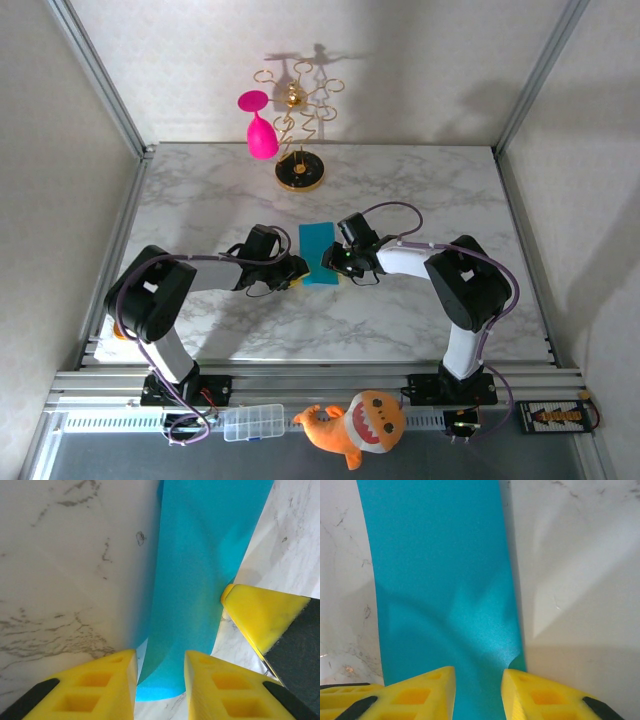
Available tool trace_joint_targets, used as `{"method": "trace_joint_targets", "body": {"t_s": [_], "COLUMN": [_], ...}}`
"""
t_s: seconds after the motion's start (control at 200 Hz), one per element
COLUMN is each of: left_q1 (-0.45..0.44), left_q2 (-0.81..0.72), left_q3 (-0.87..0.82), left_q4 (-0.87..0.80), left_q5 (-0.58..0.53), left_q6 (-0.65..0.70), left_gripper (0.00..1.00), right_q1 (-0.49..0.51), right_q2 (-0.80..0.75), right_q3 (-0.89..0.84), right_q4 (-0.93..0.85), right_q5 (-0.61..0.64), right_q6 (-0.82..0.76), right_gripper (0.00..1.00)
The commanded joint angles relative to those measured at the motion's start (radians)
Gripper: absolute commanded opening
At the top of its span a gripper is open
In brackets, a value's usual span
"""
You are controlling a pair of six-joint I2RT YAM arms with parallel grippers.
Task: Fold a paper plane with a square sheet of paper (pick it up from the middle)
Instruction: Third fold the triangle at the center of the table.
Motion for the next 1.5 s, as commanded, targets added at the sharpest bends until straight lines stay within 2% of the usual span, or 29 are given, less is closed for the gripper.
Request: {"method": "trace_joint_targets", "body": {"t_s": [0.0,0.421,1.001,1.497], "left_q1": [0.012,0.044,0.074,0.086], "left_q2": [-0.026,-0.019,0.075,0.139], "left_q3": [0.008,-0.002,0.015,0.073], "left_q4": [0.035,0.127,0.220,0.196], "left_q5": [0.027,0.062,0.089,0.113], "left_q6": [0.015,-0.017,-0.084,-0.084], "left_gripper": [0.30,0.29,0.25,0.18], "right_q1": [0.000,0.000,-0.001,-0.001], "right_q2": [0.054,0.052,0.045,0.024], "right_q3": [-0.018,-0.019,-0.027,-0.034], "right_q4": [-0.069,-0.069,-0.067,-0.060], "right_q5": [0.010,0.013,0.017,0.019], "right_q6": [0.016,0.016,0.013,0.000], "right_gripper": [0.33,0.33,0.33,0.33]}}
